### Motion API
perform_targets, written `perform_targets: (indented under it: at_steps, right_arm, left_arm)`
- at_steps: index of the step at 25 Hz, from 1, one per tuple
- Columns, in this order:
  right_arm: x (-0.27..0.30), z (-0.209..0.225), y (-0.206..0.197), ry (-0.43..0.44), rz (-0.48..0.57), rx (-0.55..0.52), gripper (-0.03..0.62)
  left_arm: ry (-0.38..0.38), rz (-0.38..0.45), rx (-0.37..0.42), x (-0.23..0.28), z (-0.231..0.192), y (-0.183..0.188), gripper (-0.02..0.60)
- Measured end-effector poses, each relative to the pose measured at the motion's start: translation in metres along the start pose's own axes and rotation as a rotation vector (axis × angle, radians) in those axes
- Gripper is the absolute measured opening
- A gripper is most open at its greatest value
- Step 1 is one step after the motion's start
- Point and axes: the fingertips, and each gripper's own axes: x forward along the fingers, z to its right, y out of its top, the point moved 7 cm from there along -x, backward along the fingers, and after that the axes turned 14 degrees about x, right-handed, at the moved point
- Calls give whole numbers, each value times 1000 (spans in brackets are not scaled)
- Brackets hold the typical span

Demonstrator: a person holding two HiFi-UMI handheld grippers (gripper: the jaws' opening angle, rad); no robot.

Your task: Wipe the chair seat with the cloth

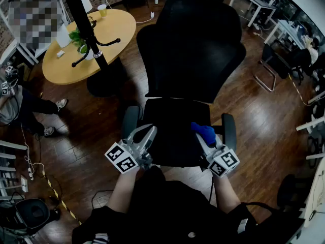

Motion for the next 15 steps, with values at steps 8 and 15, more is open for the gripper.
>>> perform_targets:
  at_steps: [8, 15]
  right_arm:
    - [90, 52, 1, -49, -47, 16, 37]
    - [174, 144, -58, -148, -182, 48, 37]
  left_arm:
    - [-3, -84, -59, 32, -66, -12, 0]
    - [145, -125, -140, 41, -109, -51, 0]
